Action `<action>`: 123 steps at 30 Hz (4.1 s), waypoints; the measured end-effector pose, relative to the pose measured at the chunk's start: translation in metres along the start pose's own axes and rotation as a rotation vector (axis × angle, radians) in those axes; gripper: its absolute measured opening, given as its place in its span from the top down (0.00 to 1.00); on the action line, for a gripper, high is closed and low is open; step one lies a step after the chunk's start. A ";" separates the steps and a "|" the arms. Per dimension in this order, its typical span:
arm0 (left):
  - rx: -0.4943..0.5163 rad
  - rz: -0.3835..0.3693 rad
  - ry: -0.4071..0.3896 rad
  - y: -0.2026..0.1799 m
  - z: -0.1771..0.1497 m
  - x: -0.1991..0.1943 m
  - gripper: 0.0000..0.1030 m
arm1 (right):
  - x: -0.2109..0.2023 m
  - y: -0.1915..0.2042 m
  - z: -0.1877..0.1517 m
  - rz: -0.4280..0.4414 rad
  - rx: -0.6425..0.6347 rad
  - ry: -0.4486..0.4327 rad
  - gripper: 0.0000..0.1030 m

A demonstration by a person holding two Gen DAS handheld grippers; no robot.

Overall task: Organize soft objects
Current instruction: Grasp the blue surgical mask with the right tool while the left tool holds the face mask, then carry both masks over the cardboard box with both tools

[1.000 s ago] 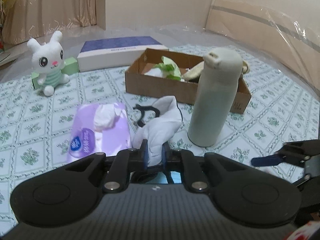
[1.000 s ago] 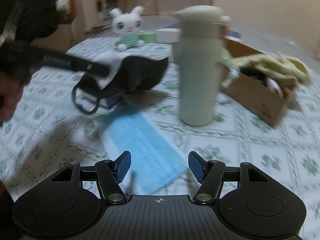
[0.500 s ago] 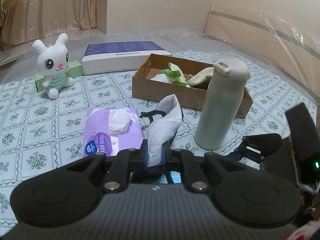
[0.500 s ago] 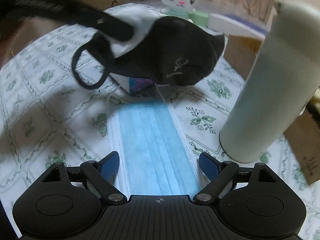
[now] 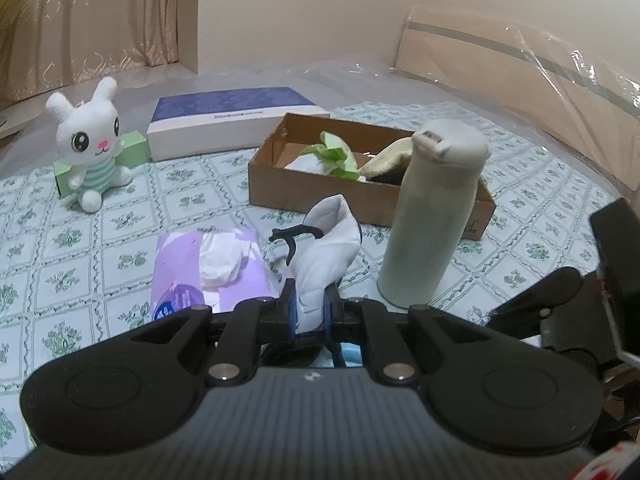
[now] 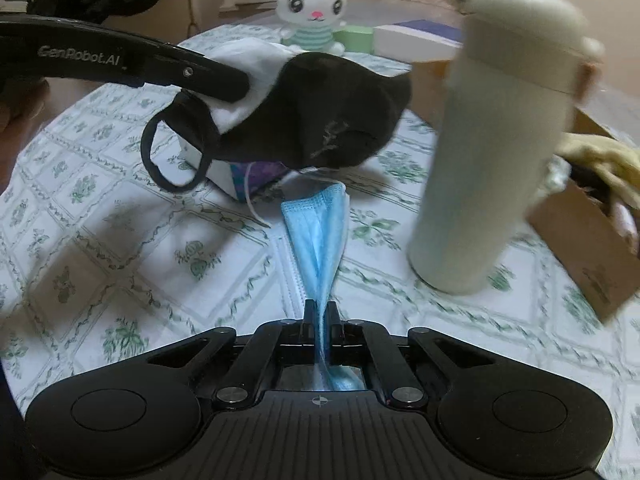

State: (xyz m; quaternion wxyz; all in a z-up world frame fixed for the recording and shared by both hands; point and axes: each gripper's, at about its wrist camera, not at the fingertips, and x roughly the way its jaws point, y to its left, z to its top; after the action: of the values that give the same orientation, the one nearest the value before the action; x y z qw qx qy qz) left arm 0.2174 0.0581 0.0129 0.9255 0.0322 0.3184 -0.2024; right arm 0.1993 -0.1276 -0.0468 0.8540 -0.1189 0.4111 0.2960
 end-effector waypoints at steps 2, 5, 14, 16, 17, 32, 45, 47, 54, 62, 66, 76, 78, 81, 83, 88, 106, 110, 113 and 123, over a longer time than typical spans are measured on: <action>0.016 0.000 -0.003 -0.002 0.004 -0.003 0.89 | -0.012 -0.006 -0.008 -0.017 0.026 -0.002 0.98; 0.035 -0.001 -0.010 -0.004 0.010 -0.007 0.89 | -0.031 -0.015 -0.021 -0.043 0.060 0.002 0.98; 0.085 -0.001 0.002 -0.016 0.017 -0.013 0.89 | -0.076 -0.038 -0.047 -0.123 0.133 -0.002 0.98; 0.096 -0.005 0.009 -0.020 0.017 -0.013 0.89 | -0.083 -0.041 -0.049 -0.136 0.137 0.001 0.98; 0.099 -0.008 0.012 -0.021 0.018 -0.013 0.89 | -0.087 -0.043 -0.050 -0.139 0.140 0.002 0.98; 0.150 -0.020 0.055 -0.024 0.024 -0.005 0.89 | -0.124 -0.085 -0.055 -0.231 0.196 -0.013 0.98; 0.253 -0.034 0.108 -0.016 0.043 0.020 0.89 | -0.142 -0.125 -0.053 -0.314 0.192 -0.014 0.98; 0.260 -0.037 0.103 -0.013 0.052 0.022 0.89 | -0.145 -0.133 -0.049 -0.327 0.190 -0.025 0.98; 0.303 -0.037 0.095 -0.001 0.091 0.029 0.89 | -0.158 -0.161 -0.023 -0.369 0.151 -0.070 0.98; 0.313 -0.032 0.072 0.005 0.136 0.043 0.89 | -0.165 -0.198 0.014 -0.428 0.095 -0.112 0.98; 0.333 -0.016 0.070 0.004 0.153 0.058 0.89 | -0.162 -0.224 0.031 -0.441 0.131 -0.131 0.98; 0.356 -0.002 0.071 -0.003 0.180 0.108 0.89 | -0.123 -0.278 0.063 -0.465 0.166 -0.115 0.98; 0.349 -0.003 0.075 -0.003 0.183 0.121 0.89 | -0.110 -0.284 0.068 -0.462 0.163 -0.107 0.98; 0.334 -0.006 0.082 -0.003 0.185 0.140 0.89 | -0.092 -0.290 0.075 -0.450 0.155 -0.090 0.98; 0.330 -0.007 0.089 -0.003 0.185 0.152 0.89 | -0.079 -0.293 0.079 -0.448 0.148 -0.074 0.98; 0.345 -0.008 0.119 -0.007 0.181 0.183 0.89 | -0.048 -0.294 0.085 -0.419 0.125 -0.020 0.98; 0.325 -0.070 0.183 -0.013 0.170 0.256 0.89 | 0.018 -0.282 0.115 -0.186 0.266 -0.015 0.98; 0.320 -0.079 0.187 -0.015 0.167 0.268 0.89 | 0.027 -0.278 0.117 -0.176 0.259 -0.008 0.98; 0.302 -0.099 0.189 -0.018 0.165 0.274 0.89 | 0.028 -0.277 0.116 -0.169 0.271 -0.012 0.98; 0.267 -0.143 0.206 -0.020 0.162 0.278 0.81 | 0.028 -0.280 0.111 -0.134 0.322 -0.020 0.98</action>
State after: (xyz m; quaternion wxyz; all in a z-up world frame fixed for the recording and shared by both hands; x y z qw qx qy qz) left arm 0.5016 -0.0894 -0.0242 0.8589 0.1524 0.3832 -0.3036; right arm 0.4521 -0.2897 -0.0088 0.8838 -0.0046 0.4358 0.1701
